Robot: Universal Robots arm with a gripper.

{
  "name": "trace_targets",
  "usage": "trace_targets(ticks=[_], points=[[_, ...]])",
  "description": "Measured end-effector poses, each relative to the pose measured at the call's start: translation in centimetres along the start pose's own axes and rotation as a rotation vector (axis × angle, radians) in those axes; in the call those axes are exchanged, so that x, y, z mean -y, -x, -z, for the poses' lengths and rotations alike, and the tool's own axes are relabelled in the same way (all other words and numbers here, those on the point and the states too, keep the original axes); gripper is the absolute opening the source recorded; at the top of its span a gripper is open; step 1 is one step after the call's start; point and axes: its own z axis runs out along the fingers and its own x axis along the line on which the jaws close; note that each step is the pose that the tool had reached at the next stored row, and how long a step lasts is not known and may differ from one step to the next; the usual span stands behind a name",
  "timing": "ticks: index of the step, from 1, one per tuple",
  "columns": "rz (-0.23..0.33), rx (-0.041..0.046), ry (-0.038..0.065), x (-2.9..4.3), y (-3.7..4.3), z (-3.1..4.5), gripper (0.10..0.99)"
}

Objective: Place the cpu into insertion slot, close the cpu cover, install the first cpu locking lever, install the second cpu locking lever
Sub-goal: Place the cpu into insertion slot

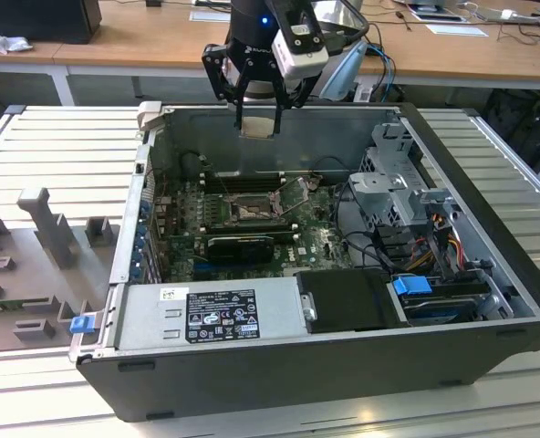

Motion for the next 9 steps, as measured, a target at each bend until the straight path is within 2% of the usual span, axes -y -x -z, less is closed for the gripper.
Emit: trace_targets(ticks=[9], points=[[-0.013,0.0012,0.0,0.0,0.0,0.0,0.529]])
